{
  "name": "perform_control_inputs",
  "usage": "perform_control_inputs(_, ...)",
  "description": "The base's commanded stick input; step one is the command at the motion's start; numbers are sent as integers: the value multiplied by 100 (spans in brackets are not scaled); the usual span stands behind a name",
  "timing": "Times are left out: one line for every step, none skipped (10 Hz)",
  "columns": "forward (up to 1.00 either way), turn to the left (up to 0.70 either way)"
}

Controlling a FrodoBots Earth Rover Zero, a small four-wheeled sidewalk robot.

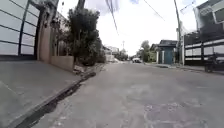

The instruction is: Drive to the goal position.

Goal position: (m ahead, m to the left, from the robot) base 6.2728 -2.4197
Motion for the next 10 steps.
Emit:
perform_control_inputs(100,0)
perform_control_inputs(100,0)
perform_control_inputs(100,0)
perform_control_inputs(100,0)
perform_control_inputs(100,0)
perform_control_inputs(100,0)
perform_control_inputs(100,0)
perform_control_inputs(100,0)
perform_control_inputs(100,0)
perform_control_inputs(100,-1)
